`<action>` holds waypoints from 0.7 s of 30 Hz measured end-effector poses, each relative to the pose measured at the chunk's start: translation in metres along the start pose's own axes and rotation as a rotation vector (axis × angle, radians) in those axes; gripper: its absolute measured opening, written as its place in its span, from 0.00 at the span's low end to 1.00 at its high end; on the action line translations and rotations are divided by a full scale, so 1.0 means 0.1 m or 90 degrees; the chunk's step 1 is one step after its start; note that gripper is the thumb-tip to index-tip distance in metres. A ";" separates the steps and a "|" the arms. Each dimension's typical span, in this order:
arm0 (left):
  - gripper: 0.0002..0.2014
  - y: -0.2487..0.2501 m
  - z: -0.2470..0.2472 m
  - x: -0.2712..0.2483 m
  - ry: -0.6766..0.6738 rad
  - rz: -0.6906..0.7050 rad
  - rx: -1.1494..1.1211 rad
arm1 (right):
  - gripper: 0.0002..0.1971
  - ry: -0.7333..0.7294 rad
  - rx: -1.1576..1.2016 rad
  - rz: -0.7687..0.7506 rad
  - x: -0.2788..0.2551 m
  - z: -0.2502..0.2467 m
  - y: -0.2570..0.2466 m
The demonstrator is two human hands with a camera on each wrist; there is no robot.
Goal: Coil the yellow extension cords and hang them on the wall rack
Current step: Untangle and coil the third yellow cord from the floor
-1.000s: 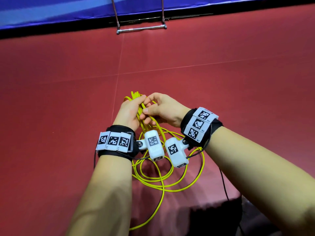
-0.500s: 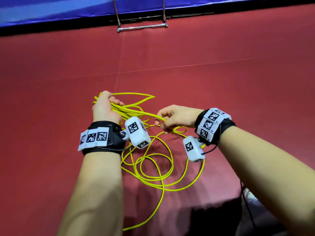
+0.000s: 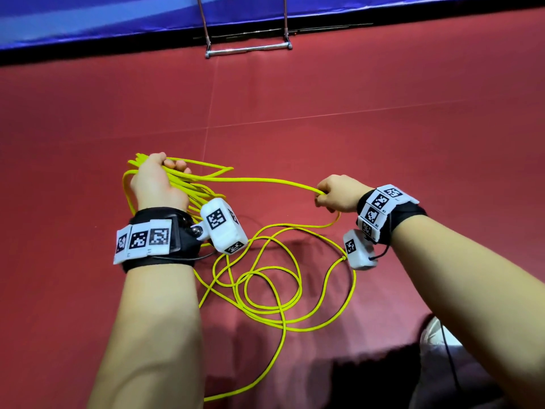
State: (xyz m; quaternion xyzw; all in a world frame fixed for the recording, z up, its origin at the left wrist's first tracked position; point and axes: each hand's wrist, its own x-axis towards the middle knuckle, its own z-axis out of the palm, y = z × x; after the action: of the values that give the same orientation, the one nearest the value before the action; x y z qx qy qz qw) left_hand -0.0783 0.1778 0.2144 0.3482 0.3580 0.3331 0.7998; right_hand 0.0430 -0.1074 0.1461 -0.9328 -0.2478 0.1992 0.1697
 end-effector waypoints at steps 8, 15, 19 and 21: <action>0.10 0.01 0.01 -0.03 -0.002 -0.002 -0.080 | 0.06 0.006 -0.088 0.065 0.03 0.01 0.17; 0.05 0.09 -0.02 0.04 0.041 0.065 0.002 | 0.14 -0.028 -0.112 0.142 -0.01 0.10 0.43; 0.10 0.08 -0.02 0.02 0.030 0.096 0.096 | 0.19 -0.006 -0.112 0.162 -0.01 0.11 0.40; 0.11 0.05 -0.01 -0.01 0.000 0.102 0.154 | 0.19 0.013 -0.120 0.171 0.00 0.08 0.33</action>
State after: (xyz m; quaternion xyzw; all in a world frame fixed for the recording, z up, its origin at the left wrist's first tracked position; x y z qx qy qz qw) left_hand -0.0809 0.1803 0.2185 0.4696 0.3668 0.3502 0.7227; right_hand 0.0523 -0.1332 0.1254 -0.9713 -0.1371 0.1865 0.0554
